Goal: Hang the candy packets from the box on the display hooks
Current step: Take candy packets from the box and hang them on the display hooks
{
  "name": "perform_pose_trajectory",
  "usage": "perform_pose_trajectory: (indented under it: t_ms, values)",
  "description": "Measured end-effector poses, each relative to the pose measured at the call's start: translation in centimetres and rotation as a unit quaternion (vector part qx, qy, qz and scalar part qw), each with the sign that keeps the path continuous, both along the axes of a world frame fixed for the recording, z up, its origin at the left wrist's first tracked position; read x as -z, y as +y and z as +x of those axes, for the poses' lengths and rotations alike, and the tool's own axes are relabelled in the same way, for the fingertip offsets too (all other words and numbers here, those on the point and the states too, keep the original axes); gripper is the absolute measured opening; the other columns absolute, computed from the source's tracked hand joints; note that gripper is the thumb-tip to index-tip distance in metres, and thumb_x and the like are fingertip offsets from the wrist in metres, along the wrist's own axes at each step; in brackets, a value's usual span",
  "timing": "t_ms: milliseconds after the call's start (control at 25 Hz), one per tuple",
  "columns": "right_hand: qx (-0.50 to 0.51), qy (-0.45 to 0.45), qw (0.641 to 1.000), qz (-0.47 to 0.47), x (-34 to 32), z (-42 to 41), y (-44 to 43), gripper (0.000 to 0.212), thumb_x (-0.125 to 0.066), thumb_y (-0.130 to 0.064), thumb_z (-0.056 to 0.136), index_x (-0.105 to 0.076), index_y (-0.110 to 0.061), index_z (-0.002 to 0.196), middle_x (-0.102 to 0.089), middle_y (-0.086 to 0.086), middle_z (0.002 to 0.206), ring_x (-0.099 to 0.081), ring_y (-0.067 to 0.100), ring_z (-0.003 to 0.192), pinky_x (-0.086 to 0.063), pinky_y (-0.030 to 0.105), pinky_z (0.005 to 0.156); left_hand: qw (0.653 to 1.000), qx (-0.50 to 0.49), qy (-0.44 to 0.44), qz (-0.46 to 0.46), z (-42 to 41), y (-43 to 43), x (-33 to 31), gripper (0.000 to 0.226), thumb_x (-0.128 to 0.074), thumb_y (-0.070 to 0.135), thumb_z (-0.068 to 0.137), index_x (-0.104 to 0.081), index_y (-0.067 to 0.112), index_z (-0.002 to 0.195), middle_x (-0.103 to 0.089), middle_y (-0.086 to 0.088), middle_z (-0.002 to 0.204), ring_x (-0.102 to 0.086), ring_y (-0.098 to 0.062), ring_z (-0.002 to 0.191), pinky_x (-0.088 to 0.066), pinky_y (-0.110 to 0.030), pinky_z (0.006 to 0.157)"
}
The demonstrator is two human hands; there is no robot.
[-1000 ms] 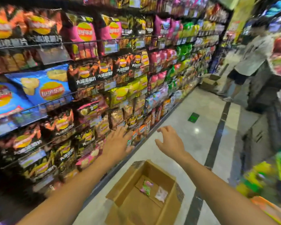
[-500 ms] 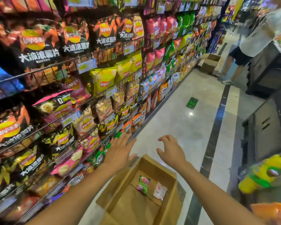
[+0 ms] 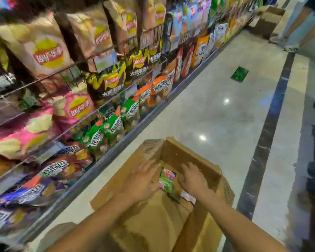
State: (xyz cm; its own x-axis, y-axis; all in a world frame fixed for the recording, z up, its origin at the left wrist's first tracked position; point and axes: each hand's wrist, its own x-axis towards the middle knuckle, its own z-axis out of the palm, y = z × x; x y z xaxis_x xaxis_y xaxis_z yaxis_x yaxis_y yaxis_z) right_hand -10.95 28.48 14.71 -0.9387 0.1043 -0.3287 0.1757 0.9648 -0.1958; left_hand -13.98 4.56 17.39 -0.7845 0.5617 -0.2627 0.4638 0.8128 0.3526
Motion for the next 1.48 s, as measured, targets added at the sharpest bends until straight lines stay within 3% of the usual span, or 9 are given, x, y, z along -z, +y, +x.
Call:
perform_pose_trajectory:
  t_ms: [240,400,520,600,800,1000,1240,1400,1480]
  values:
    - [0.024,-0.079,0.997,0.006,19.0,-1.4,-0.3,0.044,-0.059,-0.038,0.089,-0.058,-0.025,0.131,-0.059,0.010,0.120,-0.061,0.035,0.110,-0.054,0.043,0.087,0.984,-0.061,-0.098,0.139,-0.7,-0.9,12.9,0.084,-0.029,0.083,0.092,-0.034,0.033,0.159,-0.032,0.008,0.165,-0.028,-0.013,0.153,-0.027,-0.035,0.125]
    - [0.051,-0.089,0.995,-0.019,27.8,-3.2,-0.9,0.043,-0.058,-0.034,0.091,-0.056,-0.022,0.132,-0.057,0.013,0.130,-0.059,0.034,0.115,-0.055,0.043,0.093,0.917,-0.191,-0.236,0.259,-2.6,-0.1,16.5,0.048,-0.038,0.051,0.109,-0.050,0.028,0.149,-0.052,0.011,0.148,-0.045,-0.008,0.139,-0.036,-0.027,0.113]
    - [0.068,-0.075,0.995,-0.016,31.2,-4.0,-1.6,0.037,-0.058,-0.024,0.095,-0.058,-0.019,0.131,-0.058,0.013,0.130,-0.058,0.032,0.114,-0.055,0.042,0.093,0.845,-0.281,-0.332,0.311,-3.8,0.5,17.0,0.048,-0.029,0.044,0.112,-0.051,0.021,0.148,-0.054,0.010,0.141,-0.049,-0.008,0.129,-0.044,-0.020,0.091]
    - [0.093,-0.057,0.994,-0.013,32.4,-4.1,-1.8,0.037,-0.057,-0.020,0.096,-0.059,-0.020,0.133,-0.057,0.012,0.132,-0.058,0.031,0.116,-0.055,0.043,0.095,0.831,-0.293,-0.361,0.305,-3.9,0.3,17.6,0.052,-0.026,0.049,0.111,-0.049,0.022,0.149,-0.053,0.010,0.141,-0.048,-0.009,0.128,-0.042,-0.015,0.083]
    - [0.137,-0.016,0.987,-0.085,31.5,-4.3,-1.1,0.025,-0.060,-0.019,0.099,-0.067,-0.018,0.123,-0.062,0.010,0.130,-0.061,0.029,0.111,-0.053,0.040,0.097,0.808,-0.326,-0.394,0.294,-4.3,0.4,19.1,0.057,-0.029,0.061,0.108,-0.052,0.029,0.149,-0.055,0.010,0.147,-0.050,-0.012,0.132,-0.045,-0.030,0.094]
    - [0.052,0.041,0.987,-0.144,25.8,-4.1,0.4,0.010,-0.069,-0.028,0.095,-0.062,-0.022,0.093,-0.063,-0.002,0.098,-0.059,0.020,0.091,-0.044,0.031,0.069,0.788,-0.335,-0.431,0.283,-4.9,1.3,19.6,0.064,-0.039,0.061,0.106,-0.044,0.020,0.156,-0.054,0.001,0.151,-0.051,-0.017,0.137,-0.045,-0.036,0.111]
    - [-0.046,0.144,0.973,-0.176,17.5,-1.6,0.7,0.018,-0.081,-0.024,0.087,-0.070,-0.018,0.100,-0.066,-0.003,0.100,-0.061,0.014,0.090,-0.046,0.026,0.073,0.700,-0.345,-0.533,0.326,-4.2,3.3,19.1,0.075,-0.051,0.067,0.097,-0.043,0.019,0.154,-0.054,-0.016,0.151,-0.057,-0.031,0.134,-0.049,-0.039,0.108]
    - [-0.099,0.142,0.958,-0.229,15.2,-0.4,-0.1,0.013,-0.075,-0.029,0.093,-0.072,-0.020,0.101,-0.065,-0.009,0.098,-0.060,0.006,0.091,-0.049,0.018,0.074,0.651,-0.337,-0.541,0.413,-3.6,4.1,17.6,0.041,-0.066,0.034,0.100,-0.062,0.008,0.132,-0.076,-0.018,0.118,-0.075,-0.031,0.106,-0.060,-0.045,0.095]
    - [-0.019,0.152,0.957,-0.246,15.1,-1.5,0.4,0.018,-0.062,-0.033,0.101,-0.072,-0.020,0.096,-0.067,-0.008,0.094,-0.062,0.008,0.088,-0.050,0.027,0.073,0.648,-0.369,-0.517,0.421,-3.6,3.8,17.6,0.037,-0.071,0.015,0.097,-0.062,0.001,0.130,-0.078,-0.018,0.112,-0.075,-0.033,0.105,-0.057,-0.053,0.101]
